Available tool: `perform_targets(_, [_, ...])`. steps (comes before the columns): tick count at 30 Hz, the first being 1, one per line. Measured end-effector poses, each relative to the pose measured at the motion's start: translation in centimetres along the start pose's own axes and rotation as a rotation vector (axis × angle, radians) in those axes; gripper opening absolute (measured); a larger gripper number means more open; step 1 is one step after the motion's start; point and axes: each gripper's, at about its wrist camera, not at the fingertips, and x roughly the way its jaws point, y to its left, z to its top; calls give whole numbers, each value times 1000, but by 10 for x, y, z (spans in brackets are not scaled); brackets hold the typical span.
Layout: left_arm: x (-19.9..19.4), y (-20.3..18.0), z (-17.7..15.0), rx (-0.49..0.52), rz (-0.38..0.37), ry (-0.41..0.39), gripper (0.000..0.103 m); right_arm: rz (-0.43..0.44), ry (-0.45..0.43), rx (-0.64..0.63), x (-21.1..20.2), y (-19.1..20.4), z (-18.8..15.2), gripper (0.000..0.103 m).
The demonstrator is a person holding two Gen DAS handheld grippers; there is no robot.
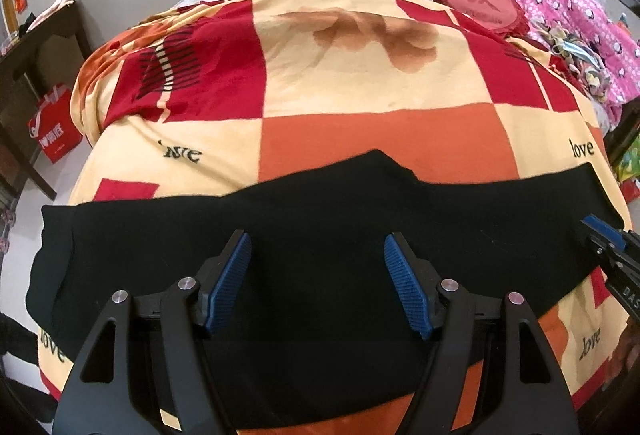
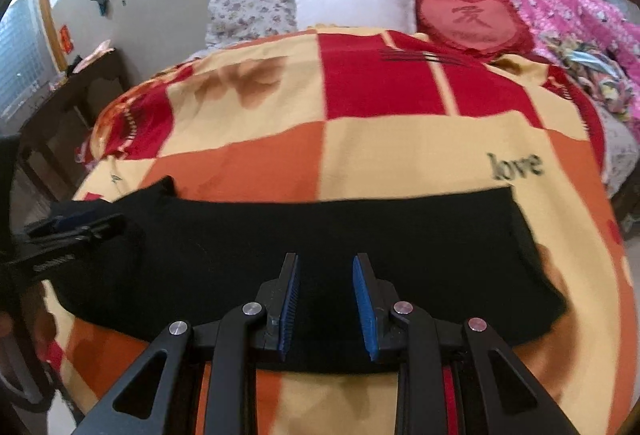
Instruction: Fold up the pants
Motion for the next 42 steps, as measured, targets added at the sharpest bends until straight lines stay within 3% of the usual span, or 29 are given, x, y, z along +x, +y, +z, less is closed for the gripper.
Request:
perform_targets(10, [8,-12,-13,7,3,37,70,-24,11,34,1,-20,-17,26])
perform_targets(14, [-1,-20,-9,-1,-77,26,70,-53,5,75,-7,-40,-23,26])
perform_targets(17, [10,-35,-8,-6,-200,99,70,-57,-13,123,-11,-58,-29,26])
perform_targets(20, [9,-56,-10,69,-117,69,70,-40,-11,136,-15,-65,-29,26])
perform_targets(23, [8,-69,-12,110,-100,61,70,-57,-5,134,-17,-67,-28,27])
perform_targets(28, [9,-82,-9,122,-147,71,70,-47,-9,136,-19,-71,-31,28])
perform_targets(30, [11,-89,-6,127,-212,88,70,-42,-9,142,-21,-73,-32,28])
perform_targets(32, [11,-94,-3,119,-283,107,71,-39,-10,148,-24,-75,-33,32])
perform_targets(34, [13,-104,3,115,-315,117,72,-42,-24,178,-31,-82,-36,44])
perform_targets(36, [19,-120,12,132,-356,146,72,-34,-40,225,-38,-94,-42,44])
perform_targets(42, [34,-174,38,214,-393,155,72,-22,-29,296,-42,-119,-59,48])
